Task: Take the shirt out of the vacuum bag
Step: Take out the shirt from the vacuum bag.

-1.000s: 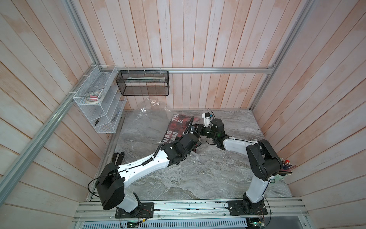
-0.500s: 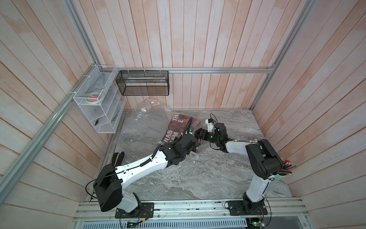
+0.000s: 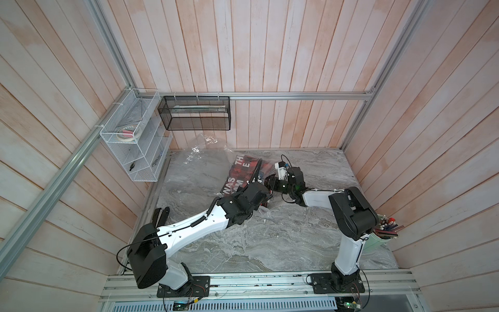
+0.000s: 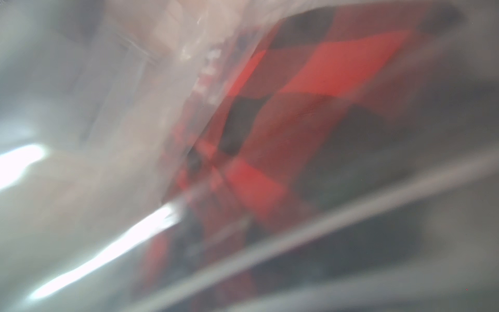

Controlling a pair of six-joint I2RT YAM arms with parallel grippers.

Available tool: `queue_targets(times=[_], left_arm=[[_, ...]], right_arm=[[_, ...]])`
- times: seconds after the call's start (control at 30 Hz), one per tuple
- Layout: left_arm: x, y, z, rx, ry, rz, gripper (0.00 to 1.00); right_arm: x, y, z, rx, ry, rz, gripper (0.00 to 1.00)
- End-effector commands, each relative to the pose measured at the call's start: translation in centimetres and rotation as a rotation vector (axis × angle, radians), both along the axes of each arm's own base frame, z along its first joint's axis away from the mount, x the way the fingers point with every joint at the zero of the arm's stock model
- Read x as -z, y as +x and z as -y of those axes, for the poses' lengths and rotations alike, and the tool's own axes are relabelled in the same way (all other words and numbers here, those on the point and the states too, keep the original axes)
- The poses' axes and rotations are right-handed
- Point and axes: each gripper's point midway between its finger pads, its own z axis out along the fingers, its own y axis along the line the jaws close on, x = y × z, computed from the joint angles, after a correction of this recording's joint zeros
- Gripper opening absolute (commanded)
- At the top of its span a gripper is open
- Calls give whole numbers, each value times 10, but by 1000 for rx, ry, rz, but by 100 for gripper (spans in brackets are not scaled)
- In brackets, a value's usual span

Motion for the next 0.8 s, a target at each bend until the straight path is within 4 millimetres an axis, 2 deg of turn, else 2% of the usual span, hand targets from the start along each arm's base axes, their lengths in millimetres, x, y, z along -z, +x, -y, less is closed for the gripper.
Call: queue_targets(times=[0.0, 0.47, 0.6, 0.77], left_arm=[[-5, 0, -7, -27, -23, 10, 0], [-5, 1, -9, -31, -25, 8, 0], [-4, 1, -10, -32, -25, 7, 0], [-3, 2, -11, -37, -27, 6, 0]], right_arm=[[2, 7, -8, -9, -2, 1, 55], [27, 20, -7, 23, -89, -15, 53], [17, 23, -14, 16, -73, 9, 41], [-11, 20, -20, 10, -46, 66, 18]])
